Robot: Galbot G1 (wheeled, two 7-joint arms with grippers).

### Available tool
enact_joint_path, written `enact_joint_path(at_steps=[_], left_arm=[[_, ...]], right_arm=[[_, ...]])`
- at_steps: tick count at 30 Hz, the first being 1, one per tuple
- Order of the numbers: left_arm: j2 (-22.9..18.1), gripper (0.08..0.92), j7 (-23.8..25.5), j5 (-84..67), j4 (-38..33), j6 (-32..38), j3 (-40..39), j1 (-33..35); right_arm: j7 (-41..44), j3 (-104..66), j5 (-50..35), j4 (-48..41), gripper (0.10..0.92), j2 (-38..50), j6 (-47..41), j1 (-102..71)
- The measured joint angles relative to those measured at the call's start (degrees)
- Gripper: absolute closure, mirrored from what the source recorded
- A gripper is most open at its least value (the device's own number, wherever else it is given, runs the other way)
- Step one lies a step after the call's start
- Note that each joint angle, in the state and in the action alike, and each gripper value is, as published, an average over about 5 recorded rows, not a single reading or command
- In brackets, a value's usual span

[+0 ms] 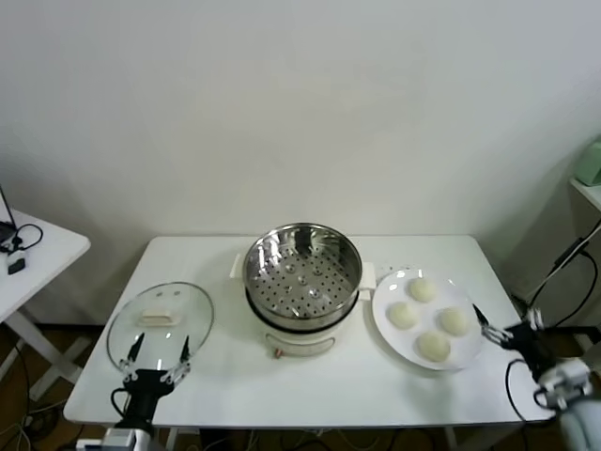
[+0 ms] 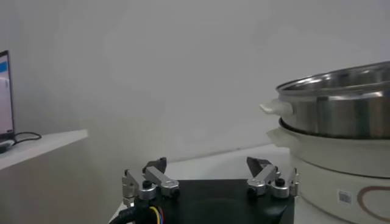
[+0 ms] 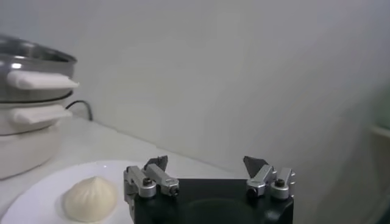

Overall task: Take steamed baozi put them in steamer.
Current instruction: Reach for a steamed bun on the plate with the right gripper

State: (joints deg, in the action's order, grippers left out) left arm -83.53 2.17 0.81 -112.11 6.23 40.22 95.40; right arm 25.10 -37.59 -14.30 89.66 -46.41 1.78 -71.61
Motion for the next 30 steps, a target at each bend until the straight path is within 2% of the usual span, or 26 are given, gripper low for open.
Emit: enact_joint_path(at_steps=[7, 14, 21, 30], left_arm=[[0.16, 0.177, -0.20, -0.09, 0.21, -0.55, 0.28, -1.03], [0.28, 0.177, -0.70, -0.20, 1.05, -0.82, 0.71, -1.98], [0.32, 0.177, -1.02, -0.39, 1.22, -1.72, 0.91, -2.67], [0.29, 0.177, -1.45, -0.07, 1.00, -2.67, 1.27, -2.76]], right_arm=[[9.27, 18.42, 3.62, -8.38, 0.203, 8.90, -1.82, 19.53], [20.26, 43.36, 7.12, -19.40, 0.203, 11.59, -0.35, 43.50], [29.66, 64.44, 11.05, -31.26, 0.203, 8.34, 2.03, 62.13], [35.40, 77.08, 16.23, -44.58, 0.203, -0.01, 3.83, 72.72]])
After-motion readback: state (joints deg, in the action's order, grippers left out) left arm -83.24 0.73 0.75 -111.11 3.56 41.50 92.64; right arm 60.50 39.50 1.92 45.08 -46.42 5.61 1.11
